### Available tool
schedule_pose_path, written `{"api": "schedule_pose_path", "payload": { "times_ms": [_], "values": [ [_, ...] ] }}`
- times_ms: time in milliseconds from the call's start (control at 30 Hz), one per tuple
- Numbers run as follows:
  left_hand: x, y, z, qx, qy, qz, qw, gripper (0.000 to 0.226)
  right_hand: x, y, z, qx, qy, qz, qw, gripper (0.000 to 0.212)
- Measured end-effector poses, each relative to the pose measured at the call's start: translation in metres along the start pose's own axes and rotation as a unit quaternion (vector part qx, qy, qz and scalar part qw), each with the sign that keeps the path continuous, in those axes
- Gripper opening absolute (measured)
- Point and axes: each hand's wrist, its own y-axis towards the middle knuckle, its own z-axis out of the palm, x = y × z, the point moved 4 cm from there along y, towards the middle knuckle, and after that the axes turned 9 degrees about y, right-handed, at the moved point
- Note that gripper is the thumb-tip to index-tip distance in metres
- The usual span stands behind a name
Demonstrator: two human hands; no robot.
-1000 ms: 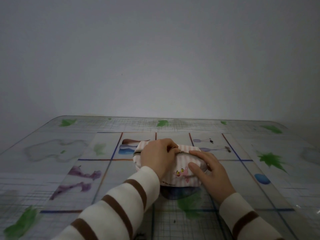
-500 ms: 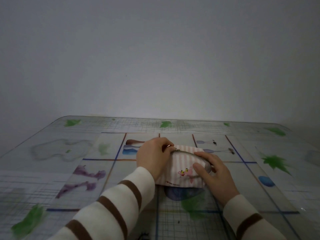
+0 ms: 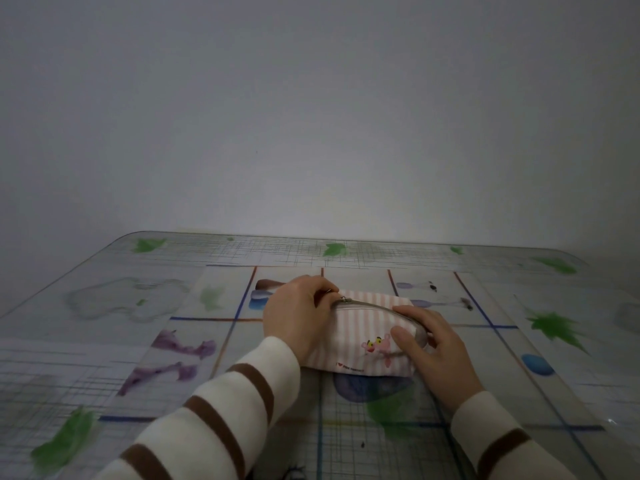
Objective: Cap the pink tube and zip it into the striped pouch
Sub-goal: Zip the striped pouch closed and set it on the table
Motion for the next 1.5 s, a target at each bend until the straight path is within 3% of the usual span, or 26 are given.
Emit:
{"api": "schedule_pose_path", "payload": {
  "times_ms": [967, 1500],
  "values": [
    [0.038, -0.008, -0.022, -0.08, -0.02, -0.016, 0.997, 0.003, -0.005, 0.001, 0.0, -0.009, 0.004, 0.012, 1.0, 0.024],
    [0.057, -0.013, -0.021, -0.062, -0.053, -0.067, 0.994, 0.01, -0.003, 0.0, 0.001, -0.01, -0.003, 0.025, 1.0, 0.022]
  ]
}}
